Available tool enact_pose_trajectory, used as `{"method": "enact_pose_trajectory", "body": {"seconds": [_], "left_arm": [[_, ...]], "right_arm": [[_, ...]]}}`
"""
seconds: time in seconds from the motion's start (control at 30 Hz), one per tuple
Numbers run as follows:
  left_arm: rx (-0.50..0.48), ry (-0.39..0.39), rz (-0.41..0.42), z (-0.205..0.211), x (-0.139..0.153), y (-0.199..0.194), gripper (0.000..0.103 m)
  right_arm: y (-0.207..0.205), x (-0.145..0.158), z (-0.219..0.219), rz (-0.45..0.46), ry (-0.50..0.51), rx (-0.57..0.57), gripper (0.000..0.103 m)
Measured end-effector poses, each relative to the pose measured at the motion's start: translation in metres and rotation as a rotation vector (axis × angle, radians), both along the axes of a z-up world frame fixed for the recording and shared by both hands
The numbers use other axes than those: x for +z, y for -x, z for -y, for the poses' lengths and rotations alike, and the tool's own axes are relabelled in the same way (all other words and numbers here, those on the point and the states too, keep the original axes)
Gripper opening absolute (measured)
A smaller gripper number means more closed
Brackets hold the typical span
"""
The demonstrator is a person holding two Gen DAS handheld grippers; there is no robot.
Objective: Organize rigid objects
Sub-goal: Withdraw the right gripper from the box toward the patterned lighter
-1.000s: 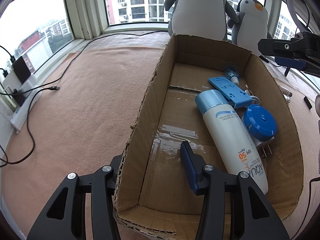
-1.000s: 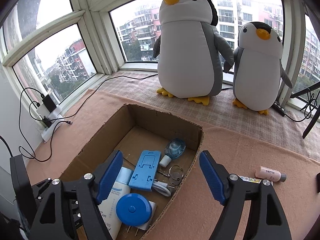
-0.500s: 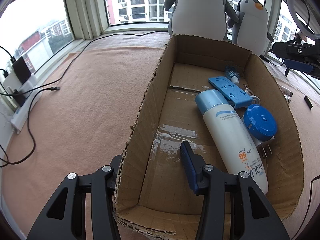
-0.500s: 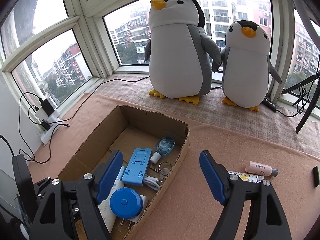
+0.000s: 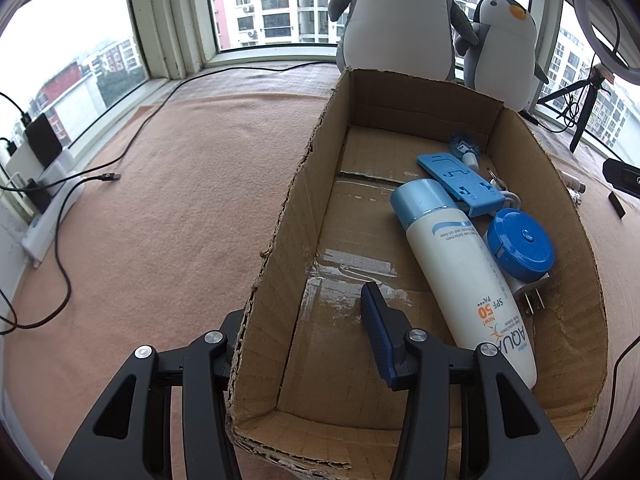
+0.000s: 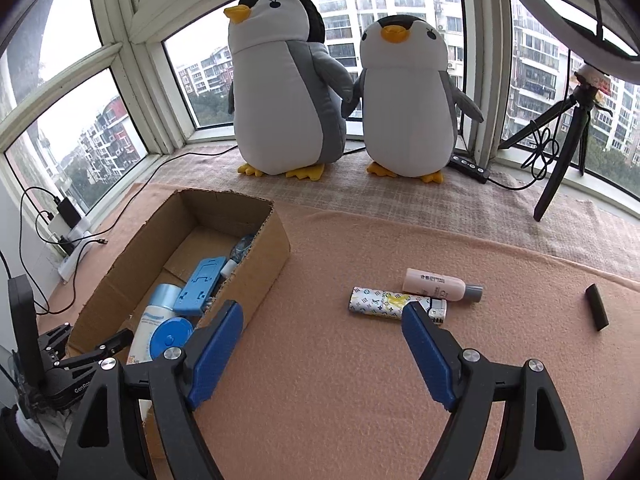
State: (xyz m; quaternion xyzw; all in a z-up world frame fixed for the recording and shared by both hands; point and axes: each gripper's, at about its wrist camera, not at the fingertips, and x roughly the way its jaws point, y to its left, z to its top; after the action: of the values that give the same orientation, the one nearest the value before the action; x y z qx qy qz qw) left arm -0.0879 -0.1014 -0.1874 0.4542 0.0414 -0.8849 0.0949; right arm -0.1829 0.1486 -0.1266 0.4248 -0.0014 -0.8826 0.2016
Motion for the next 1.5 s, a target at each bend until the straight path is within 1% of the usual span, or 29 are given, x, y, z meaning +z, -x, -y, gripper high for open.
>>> {"method": "enact_pose_trajectory", "body": {"seconds": [0.23, 0.37, 0.5, 0.7, 0.8, 0.83, 0.93, 1.0, 1.07, 1.13, 1.3, 1.4, 1.5], "left_arm": [[0.0, 0.0, 0.0, 0.0, 0.0, 0.0, 0.047], [0.0, -0.001, 0.0, 0.0, 0.0, 0.0, 0.047], [0.0, -0.001, -0.001, 0.0, 0.0, 0.0, 0.047], [0.001, -0.002, -0.001, 0.0, -0.001, 0.0, 0.047], [0.001, -0.002, -0.001, 0.0, -0.001, 0.0, 0.047], [0.001, -0.002, -0.001, 0.0, -0.001, 0.0, 0.047], [0.001, -0.002, -0.001, 0.0, -0.001, 0.0, 0.047], [0.0, -0.003, -0.001, 0.0, -0.001, 0.0, 0.047], [0.0, -0.005, -0.001, 0.0, -0.001, 0.0, 0.047], [0.001, -0.009, -0.001, 0.001, -0.001, 0.001, 0.047], [0.002, -0.01, -0.002, 0.001, -0.002, 0.002, 0.047], [-0.001, -0.011, -0.001, 0.001, -0.002, 0.002, 0.047], [0.0, -0.015, -0.002, 0.002, -0.002, 0.002, 0.047]], "right_arm": [[0.01, -0.013, -0.028, 0.036, -0.02, -0.061, 0.079], [0.02, -0.022, -0.035, 0.072, 0.0, -0.079, 0.08], [0.027, -0.029, -0.035, 0.111, 0.02, -0.06, 0.08], [0.041, -0.022, -0.023, 0.095, 0.043, -0.016, 0.08], [0.054, -0.024, -0.011, 0.122, 0.058, 0.027, 0.074], [0.057, -0.026, -0.008, 0.127, 0.063, 0.036, 0.071], [0.069, -0.031, 0.003, 0.146, 0.075, 0.053, 0.068], [0.078, -0.037, 0.01, 0.171, 0.076, 0.052, 0.062], [0.086, -0.044, 0.013, 0.208, 0.082, 0.044, 0.045], [0.094, -0.051, 0.013, 0.234, 0.08, 0.025, 0.04], [0.111, -0.063, 0.014, 0.29, 0.054, -0.025, 0.038], [0.108, -0.061, 0.016, 0.298, 0.016, -0.007, 0.036], [0.096, -0.061, 0.01, 0.314, 0.021, 0.031, 0.036]]}}
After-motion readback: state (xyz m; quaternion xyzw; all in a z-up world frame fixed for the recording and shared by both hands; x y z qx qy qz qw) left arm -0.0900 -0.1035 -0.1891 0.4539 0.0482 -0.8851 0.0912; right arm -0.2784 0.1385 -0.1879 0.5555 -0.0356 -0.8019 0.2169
